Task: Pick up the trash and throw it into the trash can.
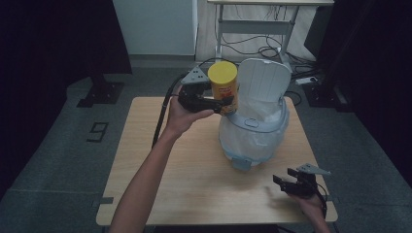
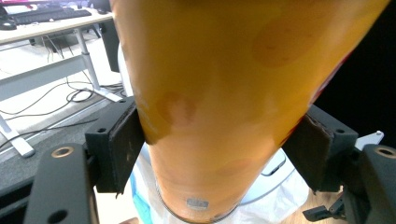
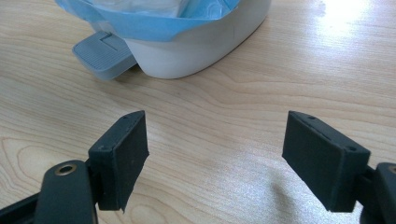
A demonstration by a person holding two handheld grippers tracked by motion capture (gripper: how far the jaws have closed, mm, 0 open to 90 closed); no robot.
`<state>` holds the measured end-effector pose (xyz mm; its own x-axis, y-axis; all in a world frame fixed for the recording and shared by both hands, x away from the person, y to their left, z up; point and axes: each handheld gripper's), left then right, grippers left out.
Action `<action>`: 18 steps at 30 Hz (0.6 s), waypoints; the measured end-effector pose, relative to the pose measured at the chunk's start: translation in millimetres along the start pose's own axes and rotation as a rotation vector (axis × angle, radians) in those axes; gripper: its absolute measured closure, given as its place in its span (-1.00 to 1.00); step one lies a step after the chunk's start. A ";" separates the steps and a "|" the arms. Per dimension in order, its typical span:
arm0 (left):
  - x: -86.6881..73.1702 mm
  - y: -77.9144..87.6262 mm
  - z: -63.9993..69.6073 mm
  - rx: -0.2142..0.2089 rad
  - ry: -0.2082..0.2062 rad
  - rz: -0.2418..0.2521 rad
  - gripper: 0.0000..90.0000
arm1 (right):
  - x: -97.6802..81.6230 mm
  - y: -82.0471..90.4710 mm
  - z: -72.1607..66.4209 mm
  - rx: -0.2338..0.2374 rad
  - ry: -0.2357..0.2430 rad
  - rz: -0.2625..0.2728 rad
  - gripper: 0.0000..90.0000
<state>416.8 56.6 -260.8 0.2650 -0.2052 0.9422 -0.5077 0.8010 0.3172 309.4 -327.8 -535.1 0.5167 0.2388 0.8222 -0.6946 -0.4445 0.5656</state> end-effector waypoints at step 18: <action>14.7 -26.3 8.0 -0.019 -0.016 -0.013 -0.46 | 0.0 -0.4 -0.6 0.001 0.005 -0.003 -0.52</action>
<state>427.5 28.0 -254.4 0.2588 -0.2246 0.9395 -0.4889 0.8084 0.3279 309.4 -327.1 -535.3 0.5165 0.2445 0.8206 -0.6925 -0.4443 0.5683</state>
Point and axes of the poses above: each handheld gripper's, and its own axes: y roughly backward along the jaws, x roughly out of its top, z roughly to its right, and after that the axes turned 7 degrees about y, right-handed
